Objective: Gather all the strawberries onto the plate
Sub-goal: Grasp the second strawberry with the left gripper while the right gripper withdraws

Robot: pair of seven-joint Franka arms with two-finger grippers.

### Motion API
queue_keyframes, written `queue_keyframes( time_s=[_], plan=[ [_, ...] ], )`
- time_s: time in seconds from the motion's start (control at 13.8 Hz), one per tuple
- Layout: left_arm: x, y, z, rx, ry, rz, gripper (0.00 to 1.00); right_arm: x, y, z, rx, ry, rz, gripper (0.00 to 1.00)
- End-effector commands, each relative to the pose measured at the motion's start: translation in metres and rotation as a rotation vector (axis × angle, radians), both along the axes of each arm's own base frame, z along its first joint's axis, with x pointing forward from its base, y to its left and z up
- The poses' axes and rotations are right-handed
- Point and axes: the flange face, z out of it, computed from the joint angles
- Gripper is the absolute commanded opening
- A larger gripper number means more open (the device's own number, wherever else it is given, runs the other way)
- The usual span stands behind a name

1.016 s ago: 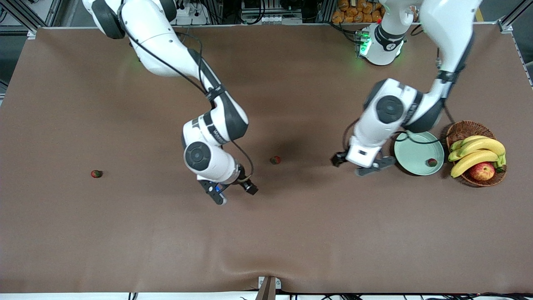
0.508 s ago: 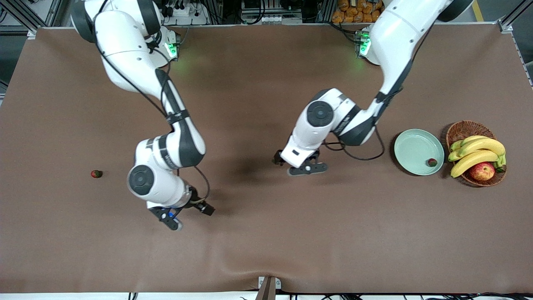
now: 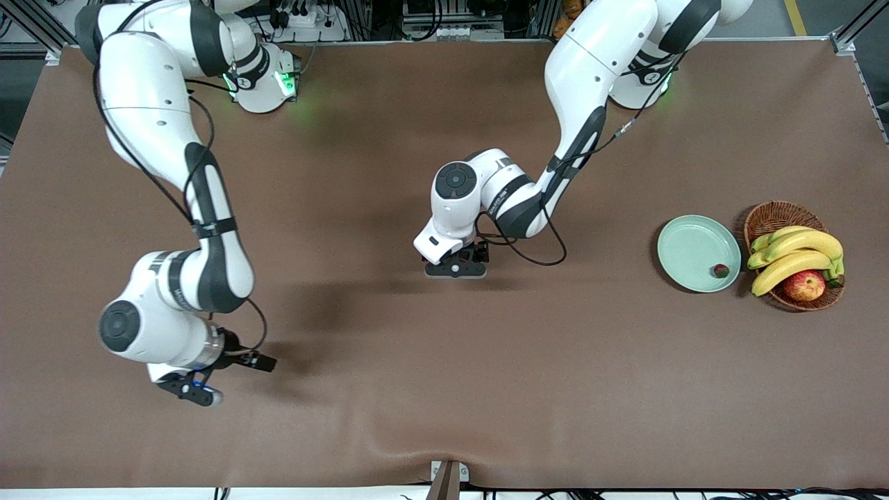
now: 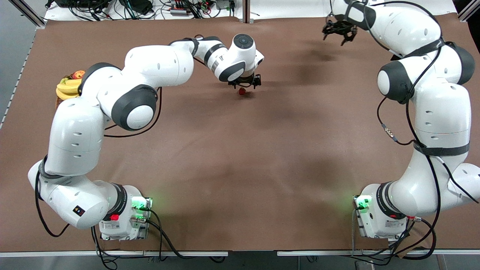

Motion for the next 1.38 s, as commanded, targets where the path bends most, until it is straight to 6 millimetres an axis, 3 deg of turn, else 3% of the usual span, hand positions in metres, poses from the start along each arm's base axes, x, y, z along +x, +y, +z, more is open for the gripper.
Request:
queue_keyframes(
  time_s=[0.0,0.22,0.44,0.65,0.8,0.94,1.09,1.31],
  plan=[
    [0.006,-0.001,0.001,0.046,-0.041,-0.033,1.0,-0.007,-0.051,0.003,-0.057,0.024,0.137,1.0],
    [0.005,0.002,-0.005,0.066,-0.046,-0.051,1.0,-0.021,-0.117,0.031,-0.087,0.101,0.243,1.0],
    [0.004,0.003,-0.009,0.072,-0.044,-0.055,1.0,-0.04,-0.175,0.041,-0.097,0.182,0.295,1.0],
    [0.0,0.004,-0.018,0.081,-0.032,-0.055,0.95,-0.075,-0.219,0.026,-0.078,0.223,0.316,1.0],
    [0.0,0.005,-0.018,0.082,-0.031,-0.055,0.9,-0.094,-0.228,0.017,-0.057,0.234,0.295,1.0],
    [0.0,0.005,-0.019,0.083,-0.03,-0.052,0.82,-0.109,-0.238,-0.008,-0.074,0.226,0.276,1.0],
    [0.0,0.005,-0.019,0.083,-0.029,-0.048,0.68,-0.125,-0.247,-0.034,-0.087,0.211,0.311,1.0],
    [-0.001,0.007,-0.018,0.098,-0.011,-0.038,0.16,-0.128,-0.235,-0.043,-0.082,0.209,0.322,0.92]
  ],
)
